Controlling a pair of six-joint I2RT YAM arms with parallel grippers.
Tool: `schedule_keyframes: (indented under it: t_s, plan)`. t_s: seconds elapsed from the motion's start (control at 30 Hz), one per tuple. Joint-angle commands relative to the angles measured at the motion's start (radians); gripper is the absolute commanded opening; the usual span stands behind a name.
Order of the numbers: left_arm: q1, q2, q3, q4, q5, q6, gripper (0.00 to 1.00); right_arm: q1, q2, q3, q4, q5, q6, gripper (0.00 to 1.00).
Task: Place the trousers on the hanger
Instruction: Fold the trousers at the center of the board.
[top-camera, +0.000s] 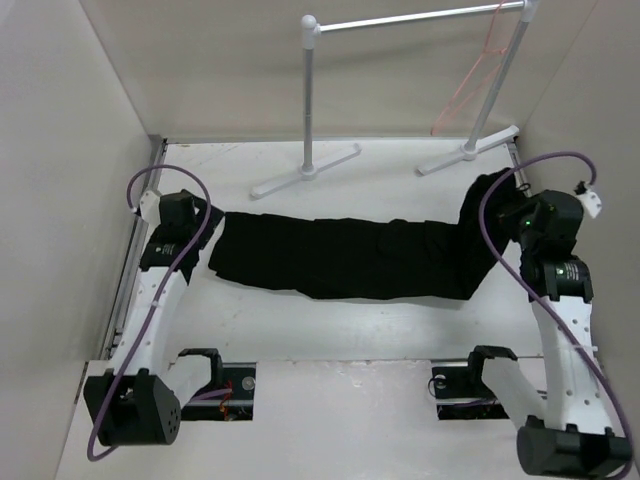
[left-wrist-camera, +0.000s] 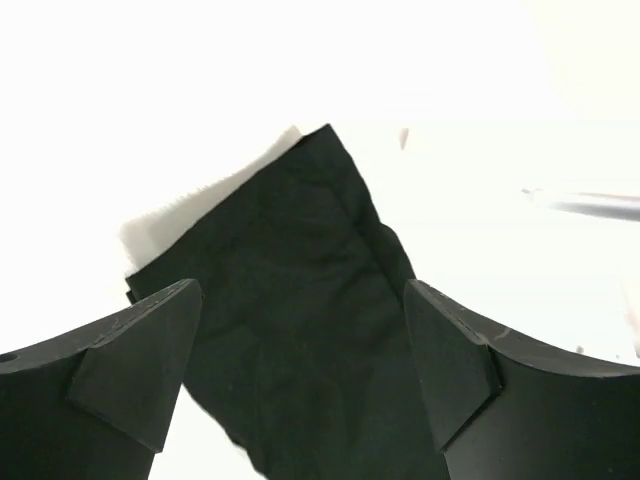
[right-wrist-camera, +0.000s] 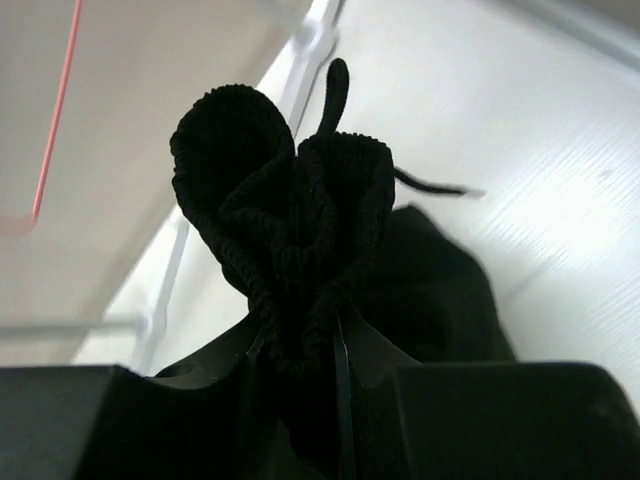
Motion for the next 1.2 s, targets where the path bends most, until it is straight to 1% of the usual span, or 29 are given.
schedule_keyframes:
  t_s: [0.0, 0.07, 0.13, 0.23, 0.3, 0.43, 0.53, 0.57, 0.63, 0.67, 0.7, 0.77, 0.83, 0.9, 0.93, 0.97, 1.0, 1.07, 1.1, 1.17]
  plan:
    - [0.006, -0.065, 0.039, -0.095, 0.016, 0.061, 0.82, 0.177, -0.027, 0.073, -0.068, 0.090, -0.005, 0.12]
    - [0.009, -0.085, 0.042, -0.101, 0.016, 0.069, 0.82, 0.323, 0.001, 0.105, -0.080, 0.148, 0.037, 0.12]
    - [0.020, -0.091, 0.056, -0.103, 0.020, 0.071, 0.82, 0.482, 0.066, 0.153, -0.076, 0.214, 0.083, 0.12]
    - [0.046, -0.094, 0.084, -0.095, 0.031, 0.072, 0.82, 0.703, 0.215, 0.275, -0.056, 0.303, 0.131, 0.12]
    - [0.064, -0.097, 0.099, -0.094, 0.031, 0.074, 0.82, 0.808, 0.321, 0.376, -0.041, 0.342, 0.139, 0.12]
    - [0.110, -0.089, 0.122, -0.091, 0.039, 0.065, 0.82, 0.965, 0.571, 0.642, -0.025, 0.357, 0.140, 0.12]
    - [0.150, -0.088, 0.153, -0.100, 0.034, 0.054, 0.82, 1.066, 0.781, 0.870, -0.025, 0.351, 0.148, 0.13]
    - [0.174, -0.088, 0.168, -0.103, 0.029, 0.054, 0.82, 1.087, 0.841, 0.932, -0.030, 0.348, 0.154, 0.14]
    - [0.228, -0.077, 0.214, -0.117, 0.022, 0.058, 0.82, 1.141, 1.000, 1.106, -0.038, 0.325, 0.185, 0.15]
    - [0.251, -0.069, 0.241, -0.126, 0.011, 0.062, 0.82, 1.169, 1.084, 1.195, -0.036, 0.307, 0.203, 0.18]
    - [0.265, -0.062, 0.267, -0.133, 0.003, 0.065, 0.83, 1.192, 1.164, 1.283, -0.034, 0.276, 0.221, 0.24]
    - [0.287, -0.053, 0.300, -0.134, -0.001, 0.069, 0.83, 1.242, 1.338, 1.464, -0.021, 0.207, 0.258, 0.42]
    - [0.311, -0.048, 0.323, -0.134, -0.003, 0.072, 0.83, 1.282, 1.500, 1.651, -0.011, 0.033, 0.292, 0.57]
    - [0.340, -0.048, 0.338, -0.137, -0.023, 0.086, 0.83, 1.308, 1.619, 1.815, -0.031, -0.093, 0.321, 0.70]
    - [0.349, -0.049, 0.349, -0.141, -0.036, 0.097, 0.83, 1.315, 1.663, 1.893, -0.071, -0.130, 0.311, 0.74]
    - [0.356, -0.048, 0.364, -0.146, -0.058, 0.115, 0.83, 1.316, 1.674, 1.952, -0.143, -0.123, 0.280, 0.77]
    - [0.357, -0.043, 0.377, -0.152, -0.082, 0.130, 0.83, 1.313, 1.683, 2.009, -0.221, -0.085, 0.248, 0.81]
    - [0.363, -0.034, 0.387, -0.155, -0.104, 0.132, 0.83, 1.270, 1.699, 2.142, -0.382, -0.027, 0.171, 0.88]
    - [0.368, -0.028, 0.389, -0.155, -0.104, 0.138, 0.83, 1.244, 1.685, 2.164, -0.459, -0.001, 0.150, 0.91]
    - [0.379, -0.020, 0.366, -0.155, -0.106, 0.150, 0.83, 1.201, 1.655, 2.169, -0.560, 0.047, 0.098, 0.92]
